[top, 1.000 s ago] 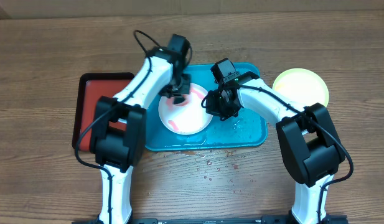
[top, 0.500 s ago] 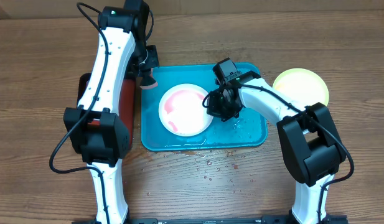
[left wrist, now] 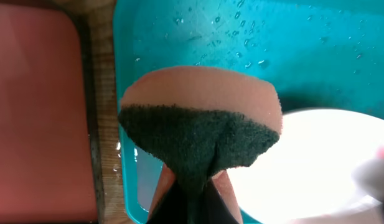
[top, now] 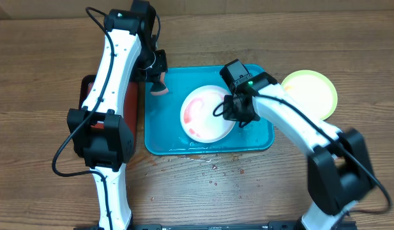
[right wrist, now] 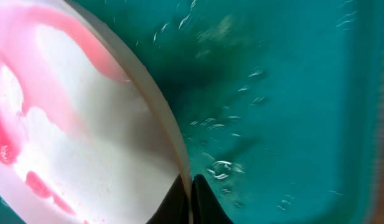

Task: Clean dirty plates on tray and stack at the side
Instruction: 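Raise the sponge away and tilt the white plate up with the right gripper, then carry the white plate right onto the yellow plate stack with the right gripper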

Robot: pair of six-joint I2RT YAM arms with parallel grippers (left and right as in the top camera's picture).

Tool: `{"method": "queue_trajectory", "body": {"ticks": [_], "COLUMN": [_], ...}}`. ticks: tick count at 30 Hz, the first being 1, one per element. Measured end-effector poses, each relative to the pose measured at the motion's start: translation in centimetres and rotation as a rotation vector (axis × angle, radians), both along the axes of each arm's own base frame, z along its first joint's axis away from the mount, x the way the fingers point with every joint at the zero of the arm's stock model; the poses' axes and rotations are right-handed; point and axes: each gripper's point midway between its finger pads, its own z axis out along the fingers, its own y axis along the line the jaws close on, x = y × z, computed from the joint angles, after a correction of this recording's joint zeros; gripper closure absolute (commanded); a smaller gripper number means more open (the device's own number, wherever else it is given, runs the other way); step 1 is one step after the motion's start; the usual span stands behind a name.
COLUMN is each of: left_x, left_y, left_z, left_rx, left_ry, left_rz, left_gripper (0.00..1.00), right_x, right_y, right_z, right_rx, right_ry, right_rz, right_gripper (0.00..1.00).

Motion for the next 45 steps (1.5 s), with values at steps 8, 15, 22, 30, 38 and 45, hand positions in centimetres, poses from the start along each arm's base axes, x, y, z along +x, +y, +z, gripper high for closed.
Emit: {"method": "queue_trajectory", "body": {"ticks": [8, 15, 22, 30, 38, 45], "left_x": [-0.5, -0.8, -1.6, -2.5, -2.2, -2.8], "left_y": [0.0, -0.2, -1.2, -1.4, -1.4, -1.3], "left_z": [-1.9, -3.4, -5.2, -6.4, -6.7, -7.4], "left_rx": [0.003, 0.005, 0.011, 0.017, 0.014, 0.018], "left_ry": [0.034, 0.048, 0.074, 0.104, 0.092, 0.114], "left_rz": [-0.003, -0.010, -0.036, -0.043, -0.043, -0.043], "left_gripper": [0.96, 0.96, 0.96, 0.96, 0.96, 0.96], "right_x": [-0.4, -0.3, -1.0, -2.4, -3.1, -3.3], "right_y": [-1.0, -0.9, -0.8, 0.8, 1.5, 1.1], "right_z": [7.8, 10.9, 15.1, 19.7, 20.9, 21.0], "right_rx": [-0.274, -0.481, -0.707, -0.871, -0.920, -0.963], "right_ry": [-0.342, -0.534, -0.740, -0.974, -1.031, -1.016], "right_rz": [0.027, 0.055, 0.083, 0.096, 0.115, 0.146], "right_gripper": [0.96, 0.96, 0.96, 0.96, 0.96, 0.96]}}
